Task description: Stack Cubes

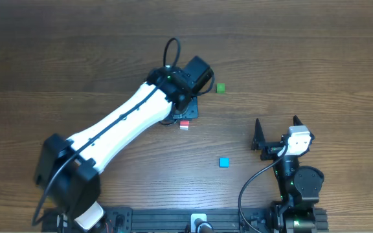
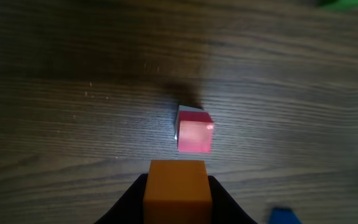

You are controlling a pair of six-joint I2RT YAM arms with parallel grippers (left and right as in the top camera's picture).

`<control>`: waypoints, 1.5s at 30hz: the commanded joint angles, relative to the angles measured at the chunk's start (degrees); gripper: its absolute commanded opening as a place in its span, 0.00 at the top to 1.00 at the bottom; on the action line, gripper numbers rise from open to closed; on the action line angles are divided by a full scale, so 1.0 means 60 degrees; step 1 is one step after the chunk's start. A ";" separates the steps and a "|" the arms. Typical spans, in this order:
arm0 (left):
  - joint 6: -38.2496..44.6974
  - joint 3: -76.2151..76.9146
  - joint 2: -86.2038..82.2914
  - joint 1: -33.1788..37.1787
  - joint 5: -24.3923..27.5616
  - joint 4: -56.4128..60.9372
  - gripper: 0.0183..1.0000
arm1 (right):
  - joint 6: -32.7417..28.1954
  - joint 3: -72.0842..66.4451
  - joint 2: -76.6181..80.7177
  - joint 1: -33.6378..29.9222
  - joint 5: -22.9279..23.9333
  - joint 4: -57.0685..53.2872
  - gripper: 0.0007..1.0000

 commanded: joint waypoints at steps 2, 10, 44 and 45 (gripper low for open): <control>-0.0033 0.0164 0.0546 -0.0146 0.0157 0.0339 0.98 | 0.0022 -0.0051 -0.0069 -0.0062 -0.0076 -0.0033 0.01; -0.0036 0.0164 0.0943 -0.0149 0.0266 0.0379 0.98 | 0.0022 -0.0051 -0.0069 -0.0062 -0.0076 -0.0033 0.01; -0.0033 0.0164 0.1512 -0.0182 0.0255 0.0696 0.96 | 0.0022 -0.0051 -0.0069 -0.0062 -0.0076 -0.0033 0.01; -0.0033 0.0164 0.1512 -0.0182 0.0248 0.0696 0.96 | 0.0022 -0.0051 -0.0069 -0.0062 -0.0076 -0.0033 0.01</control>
